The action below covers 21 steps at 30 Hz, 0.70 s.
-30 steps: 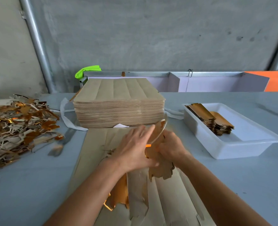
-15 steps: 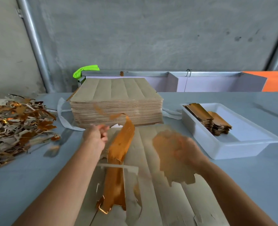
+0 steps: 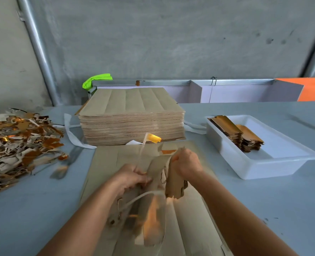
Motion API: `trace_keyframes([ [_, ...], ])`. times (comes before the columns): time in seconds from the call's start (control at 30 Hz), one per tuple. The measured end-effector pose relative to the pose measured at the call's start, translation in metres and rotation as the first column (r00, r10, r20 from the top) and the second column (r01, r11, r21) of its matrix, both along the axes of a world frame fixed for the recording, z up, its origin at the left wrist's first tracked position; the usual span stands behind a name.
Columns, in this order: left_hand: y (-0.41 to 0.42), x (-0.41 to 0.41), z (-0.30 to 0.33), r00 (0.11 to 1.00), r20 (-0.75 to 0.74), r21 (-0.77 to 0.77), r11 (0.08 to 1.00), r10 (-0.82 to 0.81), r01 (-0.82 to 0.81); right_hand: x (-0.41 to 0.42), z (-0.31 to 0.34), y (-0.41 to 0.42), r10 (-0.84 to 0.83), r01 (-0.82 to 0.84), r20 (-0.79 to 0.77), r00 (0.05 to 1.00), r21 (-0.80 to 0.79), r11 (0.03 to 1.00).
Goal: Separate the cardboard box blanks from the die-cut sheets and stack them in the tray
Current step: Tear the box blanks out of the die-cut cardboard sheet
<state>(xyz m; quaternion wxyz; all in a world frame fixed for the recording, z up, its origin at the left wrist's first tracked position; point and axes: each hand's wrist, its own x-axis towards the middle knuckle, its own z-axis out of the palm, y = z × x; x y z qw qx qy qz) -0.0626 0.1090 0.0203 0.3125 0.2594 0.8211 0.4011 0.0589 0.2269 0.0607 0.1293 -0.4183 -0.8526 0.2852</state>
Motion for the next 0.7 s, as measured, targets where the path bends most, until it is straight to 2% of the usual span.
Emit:
trace_keyframes([
  [0.1,0.0,0.001,-0.011,0.998,0.057,0.121,0.992,0.023,-0.029,-0.008,-0.008,0.004,-0.067,0.06,-0.042,0.997,-0.132,0.989],
  [0.2,-0.002,0.0,-0.02,0.994,0.092,0.192,0.979,0.054,-0.071,-0.011,-0.01,0.009,-0.139,0.132,-0.04,0.989,-0.145,0.981],
  [0.3,-0.007,-0.007,-0.028,0.954,0.279,0.345,0.916,0.107,-0.203,-0.012,-0.014,0.015,-0.179,0.169,-0.066,0.982,-0.138,0.976],
  [0.37,-0.013,-0.016,-0.031,0.889,0.458,0.48,0.832,0.031,-0.276,-0.011,-0.015,0.019,-0.197,0.183,-0.089,0.976,-0.144,0.973],
  [0.4,-0.016,-0.019,-0.032,0.865,0.5,0.532,0.8,-0.033,-0.277,-0.009,-0.014,0.019,-0.202,0.187,-0.093,0.975,-0.147,0.971],
  [0.53,-0.02,-0.023,-0.031,0.79,0.561,0.629,0.748,-0.247,-0.213,-0.003,-0.014,0.017,-0.149,0.127,-0.096,0.984,-0.205,0.97],
  [0.7,-0.013,-0.015,-0.022,0.741,0.554,0.647,0.756,-0.379,-0.097,-0.018,-0.001,0.01,-0.107,0.082,-0.072,0.992,-0.293,0.953],
])
